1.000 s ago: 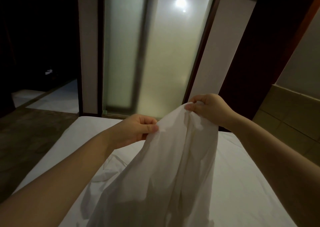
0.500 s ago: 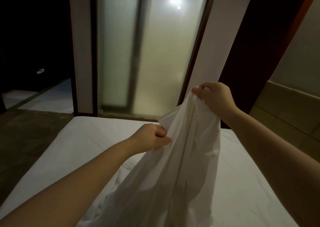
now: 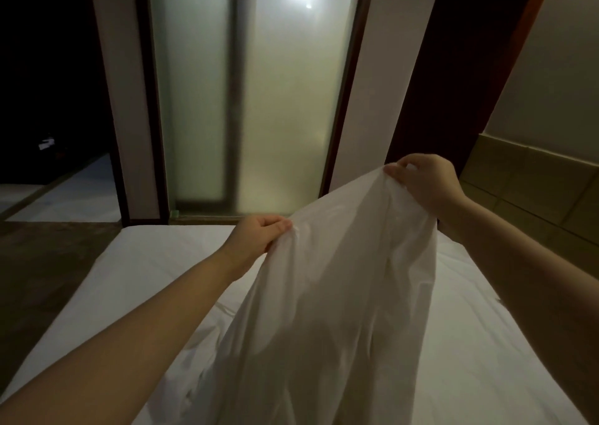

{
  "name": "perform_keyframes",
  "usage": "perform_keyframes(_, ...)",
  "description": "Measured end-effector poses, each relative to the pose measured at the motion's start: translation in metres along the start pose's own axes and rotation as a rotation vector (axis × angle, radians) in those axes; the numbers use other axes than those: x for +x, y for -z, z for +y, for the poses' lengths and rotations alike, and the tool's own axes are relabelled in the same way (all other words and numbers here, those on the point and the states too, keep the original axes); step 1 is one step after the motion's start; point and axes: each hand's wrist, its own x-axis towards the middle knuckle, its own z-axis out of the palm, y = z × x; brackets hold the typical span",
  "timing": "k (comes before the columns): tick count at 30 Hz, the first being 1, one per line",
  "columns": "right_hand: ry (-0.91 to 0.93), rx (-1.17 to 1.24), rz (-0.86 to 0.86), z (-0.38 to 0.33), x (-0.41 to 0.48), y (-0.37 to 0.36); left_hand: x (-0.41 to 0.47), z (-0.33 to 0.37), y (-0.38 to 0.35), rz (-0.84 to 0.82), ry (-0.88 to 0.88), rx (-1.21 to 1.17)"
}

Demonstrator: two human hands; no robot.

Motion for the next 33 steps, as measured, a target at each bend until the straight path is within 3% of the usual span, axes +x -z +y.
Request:
perform_keyframes(6, -0.141, -0.073, -0.184, -0.001, -0.001, 0.001, 0.001, 0.03, 0.012, 0.042, -0.158, 0.226)
perform_keyframes(10, -0.059, 0.198, -0.509, -0.037, -0.034, 0.005, -0.009, 0.062, 0.007, -0.193, -0.249, 0.406)
perform_keyframes(12, 0.068, 0.216, -0.745, -0.054, -0.058, -0.003, -0.014, 0.073, -0.001, -0.303, -0.354, 0.536)
perform_keyframes(14, 0.132, 0.19, -0.85, -0.059, -0.072, -0.016, -0.018, 0.077, -0.008, -0.389, -0.434, 0.59)
perform_keyframes(19, 0.101, 0.093, -0.813, -0.044, -0.083, -0.031, -0.026, 0.06, -0.008, -0.331, -0.347, 0.471)
perform_keyframes(24, 0.013, 0.186, -0.521, -0.036, -0.063, -0.026, -0.036, 0.03, -0.012, -0.226, -0.117, 0.216)
perform_keyframes(30, 0.042, 0.271, -0.238, -0.04, -0.018, -0.024, -0.024, 0.023, -0.016, -0.082, -0.072, 0.186)
perform_keyframes(33, 0.062, 0.312, -0.134, -0.052, 0.007, -0.018, -0.012, 0.023, -0.026, 0.008, -0.08, 0.298)
